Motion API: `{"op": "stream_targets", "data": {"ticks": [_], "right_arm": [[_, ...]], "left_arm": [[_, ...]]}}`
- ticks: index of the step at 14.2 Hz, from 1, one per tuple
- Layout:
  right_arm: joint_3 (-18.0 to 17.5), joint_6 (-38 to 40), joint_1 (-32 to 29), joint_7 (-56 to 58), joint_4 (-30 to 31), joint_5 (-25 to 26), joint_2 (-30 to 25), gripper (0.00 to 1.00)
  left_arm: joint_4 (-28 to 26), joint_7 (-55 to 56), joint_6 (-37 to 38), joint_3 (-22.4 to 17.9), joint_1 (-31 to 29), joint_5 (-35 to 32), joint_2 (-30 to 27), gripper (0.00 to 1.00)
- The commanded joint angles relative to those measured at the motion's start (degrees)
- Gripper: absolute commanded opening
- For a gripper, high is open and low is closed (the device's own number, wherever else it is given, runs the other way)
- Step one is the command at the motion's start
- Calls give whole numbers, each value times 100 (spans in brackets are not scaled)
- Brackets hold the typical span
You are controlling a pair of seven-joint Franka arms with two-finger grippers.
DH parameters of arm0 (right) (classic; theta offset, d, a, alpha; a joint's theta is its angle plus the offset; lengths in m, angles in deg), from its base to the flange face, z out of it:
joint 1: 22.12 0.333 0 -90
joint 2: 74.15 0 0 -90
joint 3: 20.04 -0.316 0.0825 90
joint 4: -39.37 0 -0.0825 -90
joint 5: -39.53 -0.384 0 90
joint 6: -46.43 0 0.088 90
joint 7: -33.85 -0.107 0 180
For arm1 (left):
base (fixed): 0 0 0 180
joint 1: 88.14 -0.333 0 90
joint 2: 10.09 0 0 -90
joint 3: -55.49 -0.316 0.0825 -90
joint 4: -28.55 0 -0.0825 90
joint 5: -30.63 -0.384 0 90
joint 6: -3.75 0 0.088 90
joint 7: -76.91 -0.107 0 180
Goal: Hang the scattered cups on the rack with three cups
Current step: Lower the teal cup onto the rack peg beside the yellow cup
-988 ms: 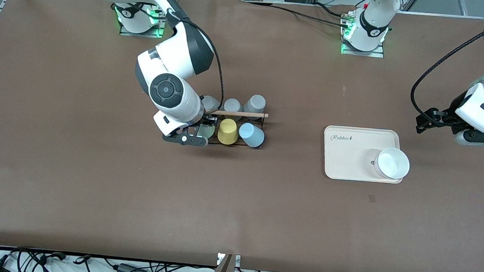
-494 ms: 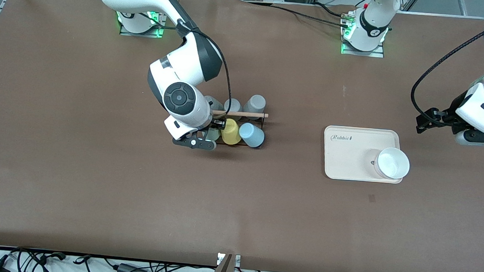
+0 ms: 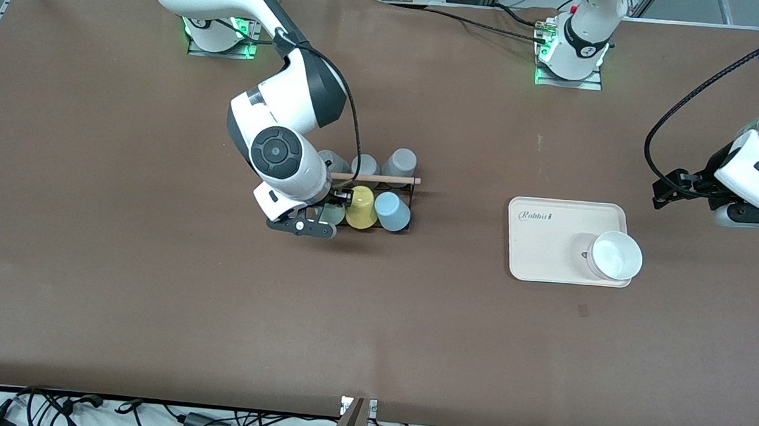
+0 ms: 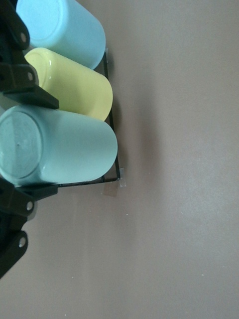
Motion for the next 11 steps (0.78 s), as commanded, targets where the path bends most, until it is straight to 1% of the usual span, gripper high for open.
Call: {"op": "stream_targets", "data": {"ticks": [1,4,7,11], "right_arm": [[-4,153,26,-65,-233,-5,51,19],[-4,301,8,-56,-259,-14,-2,19],[-13,618,17,-56,-549,-40,-2,19],[-39,821,35,-83,-576,-49,-2,19]], "left_arm": [[66,-108,72,19,-47,98,-15,100],[66,-99,72,19,-47,98,-15,100],[66,-108,72,19,-47,98,-15,100],[66,-117,72,19,-47,98,-15,100]]}}
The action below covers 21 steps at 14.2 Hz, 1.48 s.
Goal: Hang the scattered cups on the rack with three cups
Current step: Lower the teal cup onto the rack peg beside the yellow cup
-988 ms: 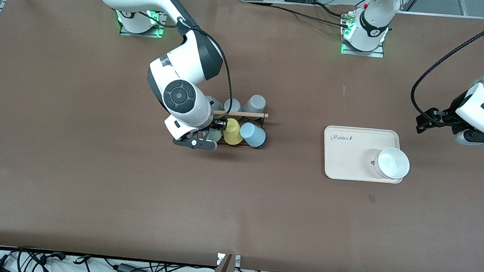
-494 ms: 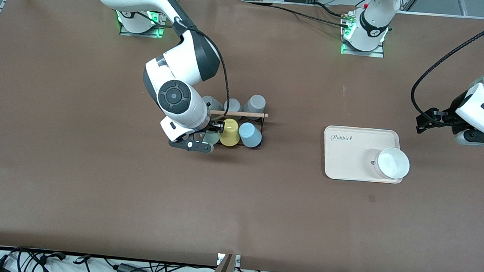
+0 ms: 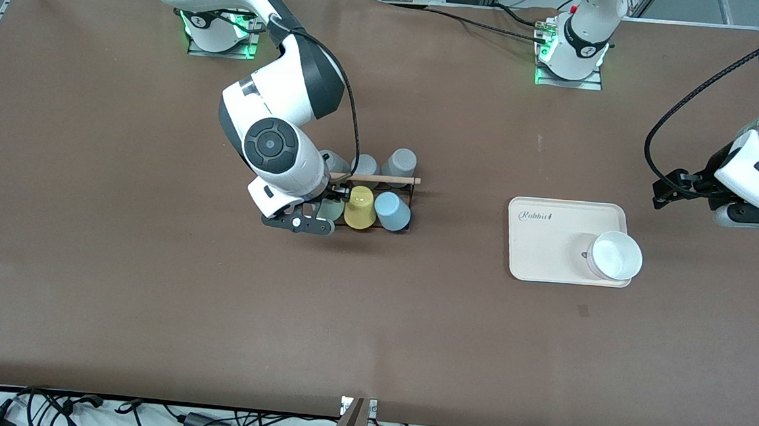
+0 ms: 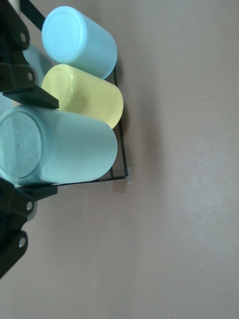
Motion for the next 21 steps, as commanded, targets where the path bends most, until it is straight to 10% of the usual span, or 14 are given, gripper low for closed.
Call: {"op": "stream_targets", "data": {"ticks": [1,21], "right_arm": [[-18,152,6,-83,-107,-47,16,19],[-9,-367,138,-109,-37,32,473,20]], "left_arm": [[66,-117,72,19,-46,98,-15,100],[66,-126,63,19,-46,98,-6,100]]}}
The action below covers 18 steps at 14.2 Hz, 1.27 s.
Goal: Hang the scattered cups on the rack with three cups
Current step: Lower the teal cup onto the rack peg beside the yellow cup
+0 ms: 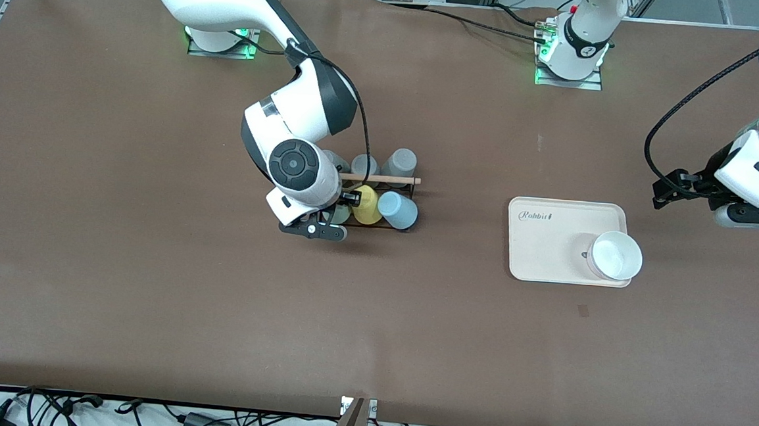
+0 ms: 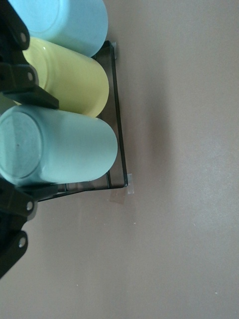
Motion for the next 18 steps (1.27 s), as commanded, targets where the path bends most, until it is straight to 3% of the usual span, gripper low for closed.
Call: {"op": "stream_targets", "data": {"ticks": [1,14,15,16,18], "right_arm": [[-8,-64,19,-77,-13,114,51,20],[0,-64,10,-104,14,255,174,22],[0,-64,19,-104,14,255,174,37],[0,-64,-24,-130,14,229,174,99],[0,-64,-34,-174,-13,211,148,100]], "left_arm": [[66,-126,63,19,-46,98,-17,100],[66,-126,54,19,-46,98,-9,100],[66,-126,54,19,-54,98,-9,100],[66,-126,54,19,-46,107,-9,100],[66,-126,54,19,-46,107,-9,100]]}}
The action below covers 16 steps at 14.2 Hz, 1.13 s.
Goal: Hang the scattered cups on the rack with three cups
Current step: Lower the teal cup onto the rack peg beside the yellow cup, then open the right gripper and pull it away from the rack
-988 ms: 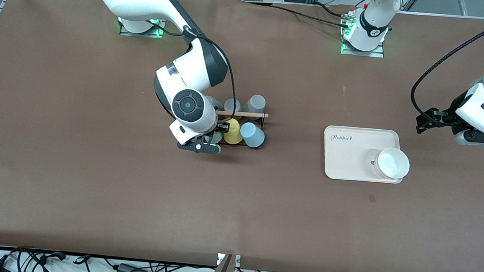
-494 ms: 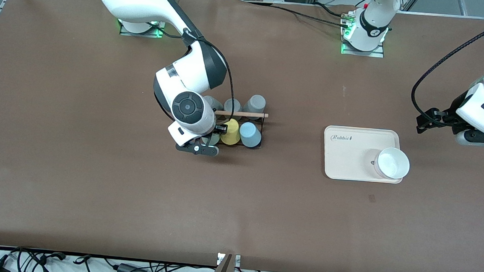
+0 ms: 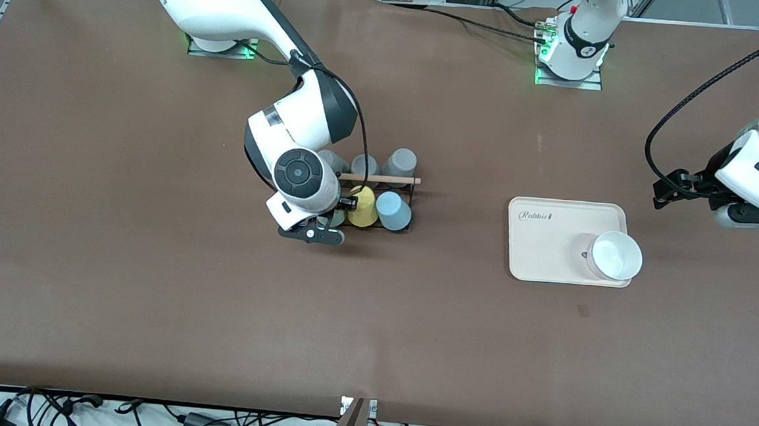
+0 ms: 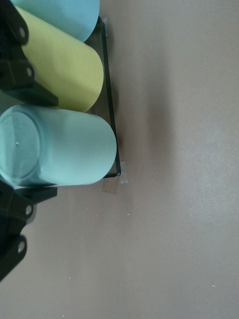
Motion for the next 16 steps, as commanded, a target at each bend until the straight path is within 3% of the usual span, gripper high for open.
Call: {"op": "stream_targets", "data": {"ticks": [1,6,9,13,16], "right_arm": [[-11,-23,-17,-190,-85,5,-51,100],[34,100,-306,-243,-384,40,-375,100],[25,153,-946,-112,-384,84,-710,100],[25,170,-2071,1081,-384,199,-1044,100],[25,818,-2643,2013,-384,391,-1474,100]], "left_arm": [[65,-126,54,19,-48,107,-9,100],[65,-125,81,10,-48,151,-9,100],[65,-134,72,10,-48,160,-9,100],[65,-126,55,10,-48,168,-18,100],[65,-117,46,1,-48,177,-26,100]]}}
